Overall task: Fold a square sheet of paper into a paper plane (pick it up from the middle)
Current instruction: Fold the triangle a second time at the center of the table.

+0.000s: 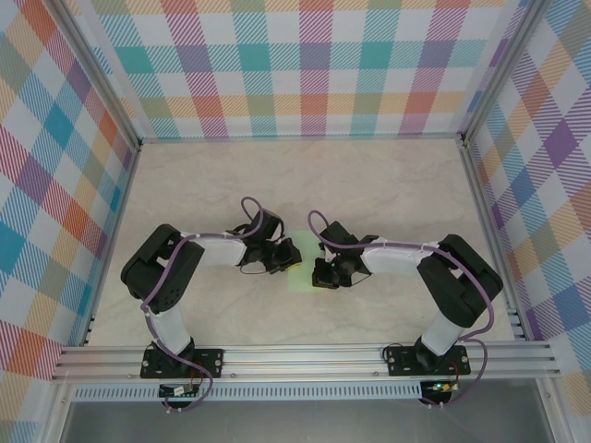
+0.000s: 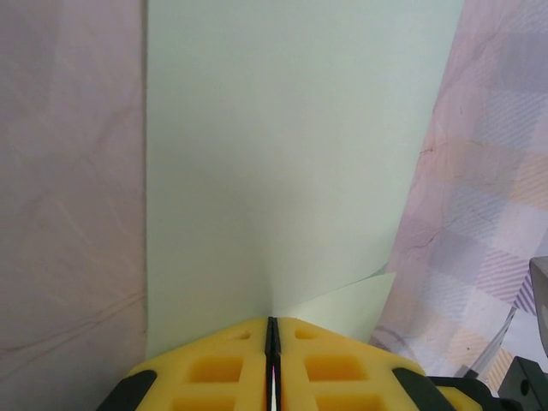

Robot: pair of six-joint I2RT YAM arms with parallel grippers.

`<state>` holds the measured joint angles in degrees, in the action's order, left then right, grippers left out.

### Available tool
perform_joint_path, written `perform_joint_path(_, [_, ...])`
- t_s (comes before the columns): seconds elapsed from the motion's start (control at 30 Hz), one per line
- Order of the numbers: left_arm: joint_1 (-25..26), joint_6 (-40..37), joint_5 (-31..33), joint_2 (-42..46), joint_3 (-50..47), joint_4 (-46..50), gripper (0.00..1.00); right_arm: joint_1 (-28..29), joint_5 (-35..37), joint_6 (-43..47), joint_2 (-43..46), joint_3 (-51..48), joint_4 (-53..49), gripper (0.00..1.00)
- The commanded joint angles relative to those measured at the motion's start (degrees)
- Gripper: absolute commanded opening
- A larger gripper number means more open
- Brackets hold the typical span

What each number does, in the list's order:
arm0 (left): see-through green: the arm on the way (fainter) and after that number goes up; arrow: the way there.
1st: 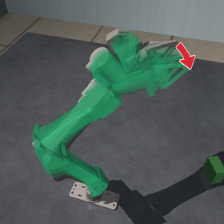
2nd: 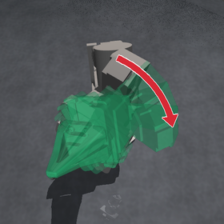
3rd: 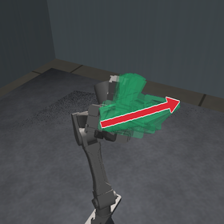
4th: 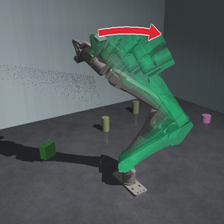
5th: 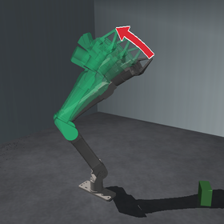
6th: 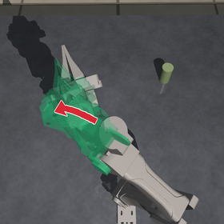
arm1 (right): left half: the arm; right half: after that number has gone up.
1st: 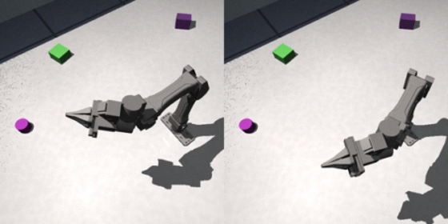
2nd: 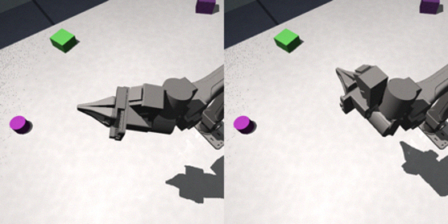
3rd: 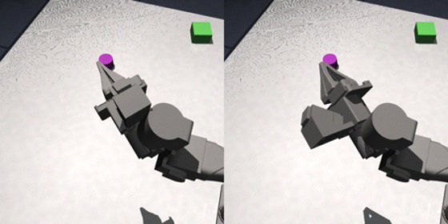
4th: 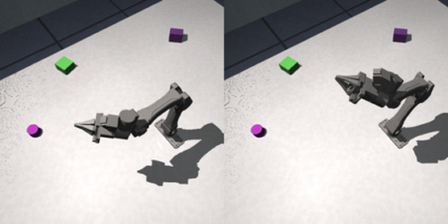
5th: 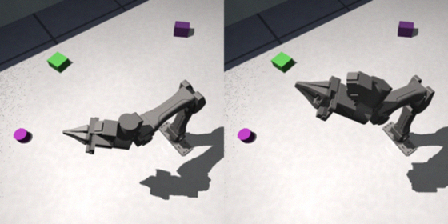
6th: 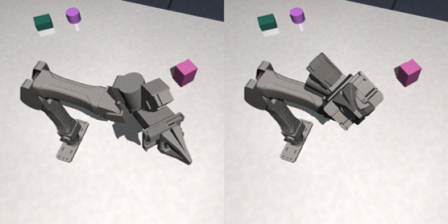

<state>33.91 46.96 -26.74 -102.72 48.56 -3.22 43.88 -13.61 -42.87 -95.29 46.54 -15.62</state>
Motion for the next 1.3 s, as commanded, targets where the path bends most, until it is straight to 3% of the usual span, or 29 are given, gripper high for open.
perform_joint_path(0.0, [-2.85, -4.12, 0.36, -1.58, -1.49, -0.59, 0.11, -0.06, 3.06, -0.81, -2.54, -3.30, -5.69, 0.08])
perform_joint_path(0.23, [-3.39, -7.33, 0.18, -2.84, -4.66, -4.96, 0.12, -0.20, 2.96, -1.16, -2.71, -3.47, -5.24, 0.07])
perform_joint_path(0.47, [-5.90, -11.05, 3.55, 0.52, -2.54, 0.49, 0.12, -0.20, 3.15, -1.50, -2.66, -3.83, -5.31, 0.07])
perform_joint_path(0.63, [-6.14, -12.50, 2.09, 4.00, 1.21, 3.16, 0.12, -0.22, 3.14, -1.58, -2.47, -3.52, -5.52, 0.07])
perform_joint_path(0.97, [-1.79, -6.95, 0.27, 11.13, -4.05, -1.17, 0.13, -0.23, 2.71, -1.51, -3.30, -2.95, -5.49, 0.08])
perform_joint_path(1.27, [0.72, -6.55, -0.68, 5.50, -2.45, -1.58, 0.11, -0.26, 2.14, -1.27, -2.76, -2.19, -5.32, 0.07])
